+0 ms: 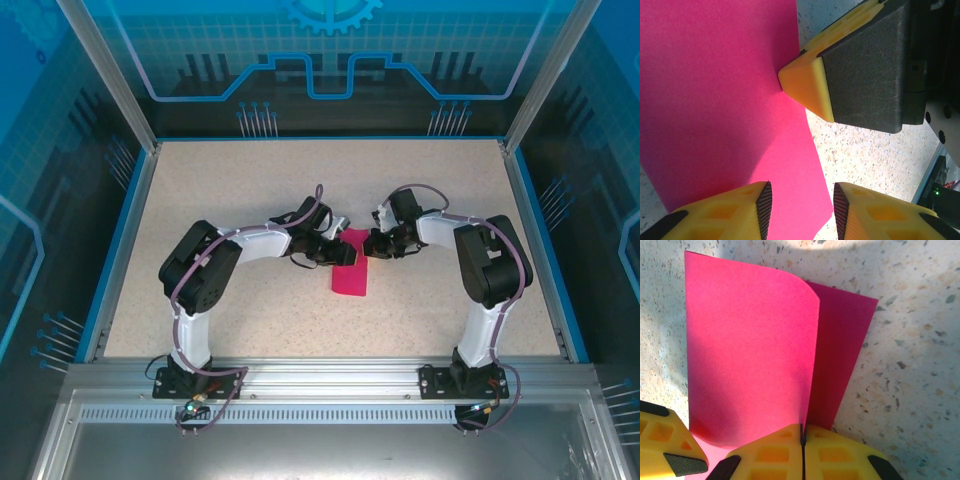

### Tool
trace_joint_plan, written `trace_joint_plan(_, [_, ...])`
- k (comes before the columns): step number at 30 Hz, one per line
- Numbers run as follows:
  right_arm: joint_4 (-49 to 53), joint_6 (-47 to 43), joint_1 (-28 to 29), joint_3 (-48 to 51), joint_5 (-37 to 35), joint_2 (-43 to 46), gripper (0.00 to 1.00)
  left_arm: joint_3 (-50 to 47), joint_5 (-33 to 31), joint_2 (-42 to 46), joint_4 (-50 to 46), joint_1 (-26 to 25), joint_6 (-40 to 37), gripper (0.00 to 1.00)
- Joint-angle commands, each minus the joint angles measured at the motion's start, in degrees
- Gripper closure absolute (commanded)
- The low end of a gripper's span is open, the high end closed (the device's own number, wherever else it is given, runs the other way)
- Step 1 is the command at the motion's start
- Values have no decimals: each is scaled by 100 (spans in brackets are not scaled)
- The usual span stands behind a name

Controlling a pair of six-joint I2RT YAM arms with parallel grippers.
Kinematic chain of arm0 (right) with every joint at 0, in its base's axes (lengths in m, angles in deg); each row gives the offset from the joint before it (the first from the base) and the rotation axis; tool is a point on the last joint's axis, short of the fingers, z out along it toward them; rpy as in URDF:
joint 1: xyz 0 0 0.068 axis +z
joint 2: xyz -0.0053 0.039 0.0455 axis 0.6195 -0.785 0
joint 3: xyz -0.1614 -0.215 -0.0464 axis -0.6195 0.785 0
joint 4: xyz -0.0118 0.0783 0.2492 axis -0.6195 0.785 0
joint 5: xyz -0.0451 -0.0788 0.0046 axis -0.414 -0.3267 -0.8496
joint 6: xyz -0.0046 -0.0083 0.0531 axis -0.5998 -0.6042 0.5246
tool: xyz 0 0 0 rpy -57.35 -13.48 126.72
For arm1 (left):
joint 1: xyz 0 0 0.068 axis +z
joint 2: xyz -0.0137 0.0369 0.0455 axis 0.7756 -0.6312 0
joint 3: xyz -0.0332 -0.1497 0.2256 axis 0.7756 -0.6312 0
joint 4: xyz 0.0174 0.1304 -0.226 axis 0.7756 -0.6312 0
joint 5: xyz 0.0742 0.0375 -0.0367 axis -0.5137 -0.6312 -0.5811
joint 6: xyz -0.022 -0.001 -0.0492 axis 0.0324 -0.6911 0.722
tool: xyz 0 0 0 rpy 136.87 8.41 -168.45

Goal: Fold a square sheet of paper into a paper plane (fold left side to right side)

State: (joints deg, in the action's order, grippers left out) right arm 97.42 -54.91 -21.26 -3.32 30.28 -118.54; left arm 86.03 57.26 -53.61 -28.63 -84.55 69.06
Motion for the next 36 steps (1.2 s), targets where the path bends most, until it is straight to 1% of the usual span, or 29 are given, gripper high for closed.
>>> trace_joint_plan(1, [288,-26,113,-112,-56,162,93,118,-60,62,-108,30,98,59])
trace_joint_plan(9, [325,-14,135,-51,-52,292,92,94,-84,115,-107,33,93,59])
trace_joint_plan(36, [390,-66,144,-244,-199,-85,92,135,-53,18,-135,24,93,59])
